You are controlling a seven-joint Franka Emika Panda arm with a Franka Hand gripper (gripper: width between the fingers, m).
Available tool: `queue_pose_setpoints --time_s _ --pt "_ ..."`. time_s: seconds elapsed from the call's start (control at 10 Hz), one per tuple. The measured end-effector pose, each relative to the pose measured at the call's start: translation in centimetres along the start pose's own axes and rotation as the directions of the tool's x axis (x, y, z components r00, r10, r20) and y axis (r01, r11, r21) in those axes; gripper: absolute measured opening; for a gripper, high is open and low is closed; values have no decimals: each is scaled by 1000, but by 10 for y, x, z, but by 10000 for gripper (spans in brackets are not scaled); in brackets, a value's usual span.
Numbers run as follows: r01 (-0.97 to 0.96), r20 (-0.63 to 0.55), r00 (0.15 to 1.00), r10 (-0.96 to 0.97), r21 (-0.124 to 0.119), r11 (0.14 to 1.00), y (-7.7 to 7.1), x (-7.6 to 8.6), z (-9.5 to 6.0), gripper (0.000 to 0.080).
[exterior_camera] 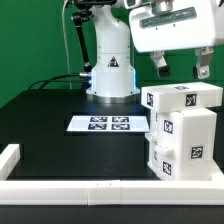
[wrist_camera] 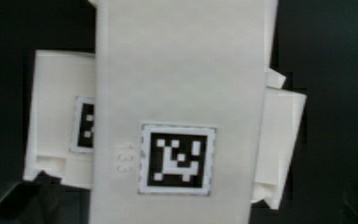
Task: Assemble cabinet
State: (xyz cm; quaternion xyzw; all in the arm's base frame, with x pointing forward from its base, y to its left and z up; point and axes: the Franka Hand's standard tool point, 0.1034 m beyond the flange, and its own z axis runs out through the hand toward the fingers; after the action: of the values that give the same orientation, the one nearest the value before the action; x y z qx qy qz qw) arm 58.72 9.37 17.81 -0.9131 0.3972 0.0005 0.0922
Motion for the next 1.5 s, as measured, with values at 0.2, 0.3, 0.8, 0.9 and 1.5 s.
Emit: queue_pose_setpoints --time_s 0.2,0.3,0.8,0.9,1.5 --pt "293 19 956 -292 -21 956 -3 -1 0 797" --pt "410 30 912 -409 -29 912 -4 -1 0 797" --pt "726 44 688 -725 -27 687 -5 -1 0 797" --pt "846 50 534 -844 -46 532 -3 1 0 797" --pt "997 120 -83 -989 6 -83 -2 3 3 797"
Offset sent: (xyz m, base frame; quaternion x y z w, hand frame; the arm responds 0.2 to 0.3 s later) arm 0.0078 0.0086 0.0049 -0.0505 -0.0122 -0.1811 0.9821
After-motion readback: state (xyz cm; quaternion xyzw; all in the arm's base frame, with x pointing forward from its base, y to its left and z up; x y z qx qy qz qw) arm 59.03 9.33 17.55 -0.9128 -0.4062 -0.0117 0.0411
